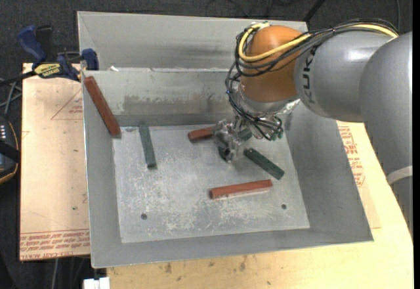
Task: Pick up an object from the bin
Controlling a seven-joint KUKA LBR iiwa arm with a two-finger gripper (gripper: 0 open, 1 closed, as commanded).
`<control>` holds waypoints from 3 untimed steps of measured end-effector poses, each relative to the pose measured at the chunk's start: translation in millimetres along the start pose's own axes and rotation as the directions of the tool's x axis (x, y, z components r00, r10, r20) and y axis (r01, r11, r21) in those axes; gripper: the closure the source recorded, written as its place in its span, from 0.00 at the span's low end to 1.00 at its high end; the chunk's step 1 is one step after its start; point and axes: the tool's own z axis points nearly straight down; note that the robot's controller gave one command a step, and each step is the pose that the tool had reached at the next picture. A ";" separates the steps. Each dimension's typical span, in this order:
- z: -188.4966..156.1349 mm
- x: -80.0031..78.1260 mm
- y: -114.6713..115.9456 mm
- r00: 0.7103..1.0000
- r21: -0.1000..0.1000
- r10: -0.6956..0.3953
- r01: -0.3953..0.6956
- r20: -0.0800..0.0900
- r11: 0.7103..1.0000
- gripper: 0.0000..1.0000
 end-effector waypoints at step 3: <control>-59.6 -6.4 5.3 1.000 0.002 -0.003 0.003 0.002 1.000 1.00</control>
Offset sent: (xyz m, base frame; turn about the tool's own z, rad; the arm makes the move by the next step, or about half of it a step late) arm 0.0002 -0.0139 0.0564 0.0069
